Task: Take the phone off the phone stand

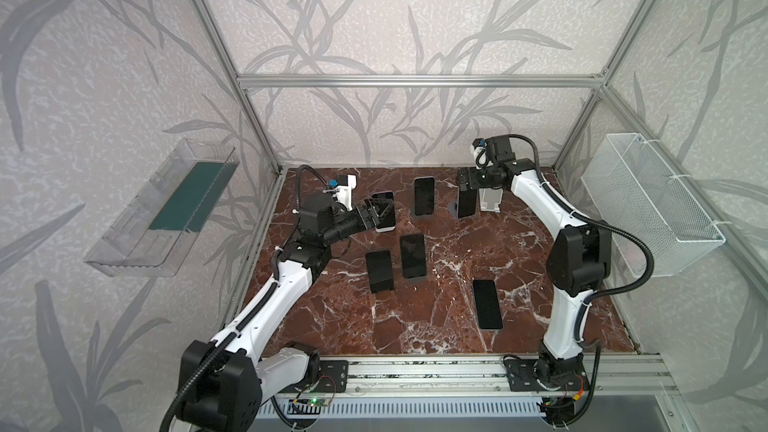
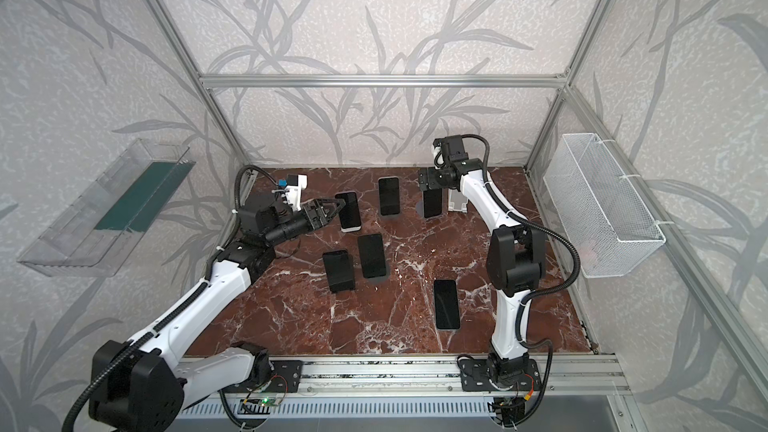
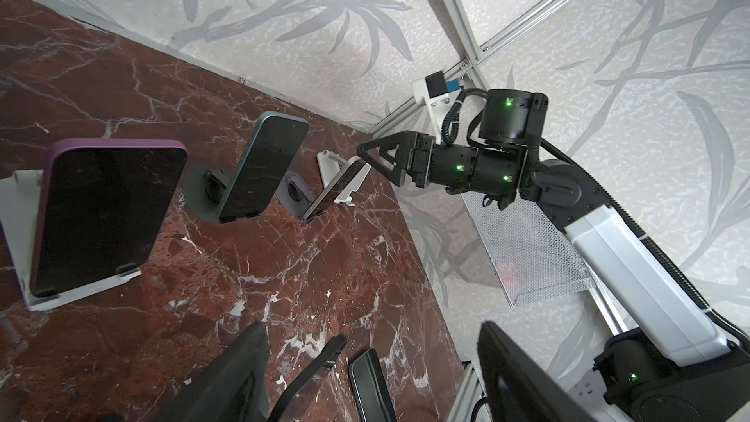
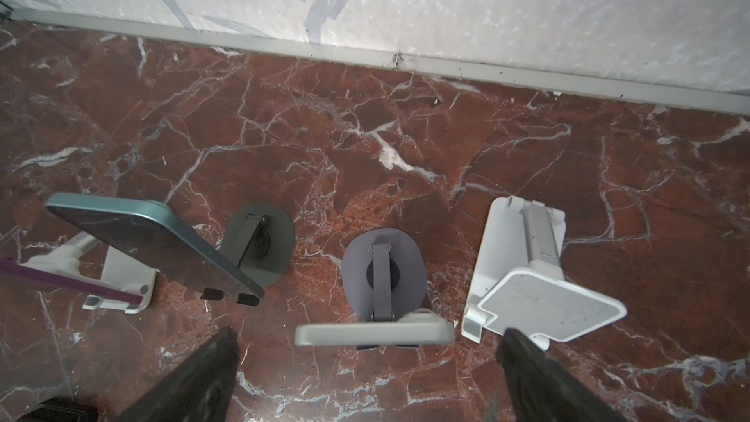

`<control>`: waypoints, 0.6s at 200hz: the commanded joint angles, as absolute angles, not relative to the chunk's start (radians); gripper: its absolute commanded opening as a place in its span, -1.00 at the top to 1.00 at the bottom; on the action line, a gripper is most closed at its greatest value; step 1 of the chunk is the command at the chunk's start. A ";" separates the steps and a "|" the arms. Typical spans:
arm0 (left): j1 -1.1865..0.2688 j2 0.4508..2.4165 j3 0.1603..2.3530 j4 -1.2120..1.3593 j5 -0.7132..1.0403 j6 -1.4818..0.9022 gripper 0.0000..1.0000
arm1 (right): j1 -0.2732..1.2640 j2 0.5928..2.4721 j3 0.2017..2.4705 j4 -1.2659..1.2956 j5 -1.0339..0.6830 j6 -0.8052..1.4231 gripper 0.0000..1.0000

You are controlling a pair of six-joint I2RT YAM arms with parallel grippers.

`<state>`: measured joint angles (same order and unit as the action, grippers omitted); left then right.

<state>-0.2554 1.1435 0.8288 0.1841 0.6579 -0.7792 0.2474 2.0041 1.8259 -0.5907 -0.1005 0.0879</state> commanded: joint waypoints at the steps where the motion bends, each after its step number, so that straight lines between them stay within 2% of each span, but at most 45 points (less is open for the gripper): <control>1: -0.261 1.122 0.824 0.236 0.680 -0.787 -0.63 | 0.254 2.019 1.865 -0.625 -0.062 0.059 -0.98; 74: -0.262 1.124 0.828 0.233 0.687 -0.785 -0.63 | 0.254 2.116 1.920 -0.657 -0.081 0.026 -1.00; 120: -0.262 1.135 0.828 0.232 0.686 -0.788 -0.63 | 0.258 2.159 1.940 -0.663 -0.105 -0.004 -0.80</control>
